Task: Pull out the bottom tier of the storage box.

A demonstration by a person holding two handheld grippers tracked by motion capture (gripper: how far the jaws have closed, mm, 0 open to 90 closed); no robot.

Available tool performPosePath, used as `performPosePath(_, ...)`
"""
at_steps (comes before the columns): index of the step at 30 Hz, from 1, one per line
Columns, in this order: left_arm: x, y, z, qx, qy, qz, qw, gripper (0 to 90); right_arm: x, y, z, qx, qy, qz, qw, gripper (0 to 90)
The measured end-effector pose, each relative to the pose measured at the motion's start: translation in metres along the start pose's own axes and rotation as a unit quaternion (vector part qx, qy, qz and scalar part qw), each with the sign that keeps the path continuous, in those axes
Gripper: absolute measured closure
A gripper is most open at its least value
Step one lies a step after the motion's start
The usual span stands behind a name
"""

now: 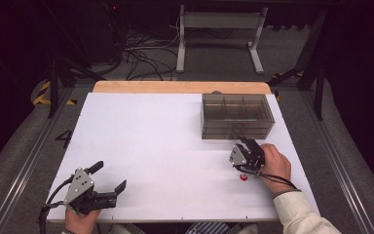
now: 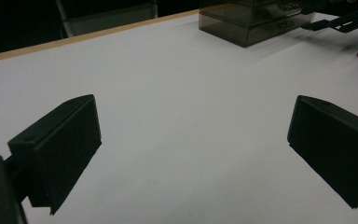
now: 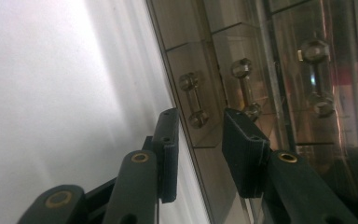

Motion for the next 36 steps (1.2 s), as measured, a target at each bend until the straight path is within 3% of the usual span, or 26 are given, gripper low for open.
performPosePath(22,-0.001,0.000,0.001,0.000,-0.002,-0.002,1.0000,3.5,0.002,-0.010,0.020,-0.037,-0.026,-0.032,0.9985,72.9)
performPosePath(36,-0.001,0.000,0.001,-0.001,-0.004,0.000,1.0000,3.5,0.000,-0.009,0.026,-0.062,-0.036,-0.049,0.9963,77.7)
Point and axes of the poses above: each handheld gripper's, and its own axes: z roughly forward along the jaws, x roughly out of its top, y roughly to its right, the point moved 6 cm from there along z, roughly forward along the jaws, and after that the axes turned 8 degrees about -z, right-handed, at the moved point
